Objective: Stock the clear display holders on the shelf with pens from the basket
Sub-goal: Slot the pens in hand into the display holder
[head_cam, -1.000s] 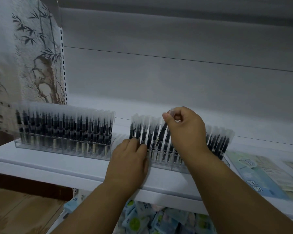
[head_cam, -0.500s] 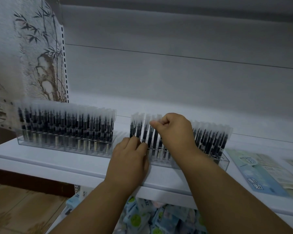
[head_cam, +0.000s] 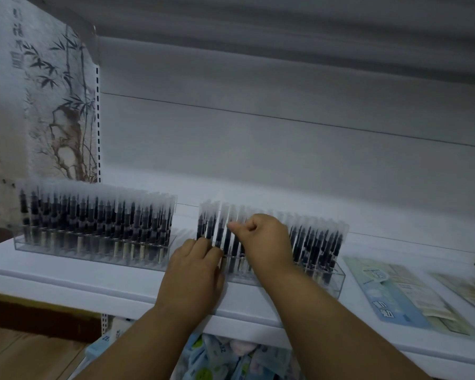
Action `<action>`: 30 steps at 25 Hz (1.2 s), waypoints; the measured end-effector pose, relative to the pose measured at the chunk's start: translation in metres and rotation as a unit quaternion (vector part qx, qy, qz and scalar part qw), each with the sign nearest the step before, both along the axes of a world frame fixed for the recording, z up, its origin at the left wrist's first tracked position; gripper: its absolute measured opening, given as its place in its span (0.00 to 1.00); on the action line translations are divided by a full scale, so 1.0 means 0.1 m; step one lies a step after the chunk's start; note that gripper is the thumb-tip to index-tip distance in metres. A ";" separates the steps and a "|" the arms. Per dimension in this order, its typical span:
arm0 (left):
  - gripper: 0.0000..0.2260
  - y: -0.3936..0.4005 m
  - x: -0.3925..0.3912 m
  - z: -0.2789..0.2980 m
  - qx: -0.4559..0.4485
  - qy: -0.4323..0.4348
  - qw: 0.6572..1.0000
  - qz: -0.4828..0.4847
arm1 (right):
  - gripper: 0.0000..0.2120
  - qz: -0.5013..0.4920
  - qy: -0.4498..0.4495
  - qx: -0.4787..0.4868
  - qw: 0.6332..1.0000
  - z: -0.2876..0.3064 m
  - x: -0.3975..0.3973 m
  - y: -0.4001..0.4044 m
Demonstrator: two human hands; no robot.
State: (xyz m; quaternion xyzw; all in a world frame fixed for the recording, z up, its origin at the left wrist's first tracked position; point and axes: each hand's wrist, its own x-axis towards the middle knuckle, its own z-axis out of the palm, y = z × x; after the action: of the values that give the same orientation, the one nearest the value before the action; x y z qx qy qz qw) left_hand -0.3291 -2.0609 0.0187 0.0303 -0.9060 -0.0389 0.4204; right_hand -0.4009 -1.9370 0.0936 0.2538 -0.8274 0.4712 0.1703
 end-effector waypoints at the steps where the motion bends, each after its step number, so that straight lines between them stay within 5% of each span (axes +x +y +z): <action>1: 0.08 0.00 0.00 0.00 0.002 0.001 1.000 0.000 | 0.23 -0.003 0.005 0.035 0.999 -0.03 0.00 0.00; 10: 0.14 -0.01 0.27 0.05 0.045 0.053 0.997 -0.016 | 0.07 0.020 0.059 0.019 0.998 -0.21 0.35 0.01; 16: 0.12 -0.38 1.40 0.12 0.059 0.068 0.989 0.119 | 0.03 0.171 0.042 -0.033 0.984 -0.30 1.01 -0.59; 25: 0.10 -0.79 3.14 -0.41 0.080 0.026 0.920 0.384 | 0.04 0.463 0.017 0.031 0.886 -0.94 2.29 -1.73; 30: 0.09 -1.16 3.69 -1.07 0.180 -0.031 0.858 0.480 | 0.04 0.547 -0.005 0.116 0.829 -1.67 2.71 -2.52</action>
State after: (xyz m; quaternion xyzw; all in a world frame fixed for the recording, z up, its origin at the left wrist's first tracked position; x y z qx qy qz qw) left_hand 0.0397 -2.1765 -0.0879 0.5379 -0.7689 0.0058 0.3455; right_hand -0.1298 -2.1890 -0.0731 0.6804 -0.6026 0.3892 -0.1497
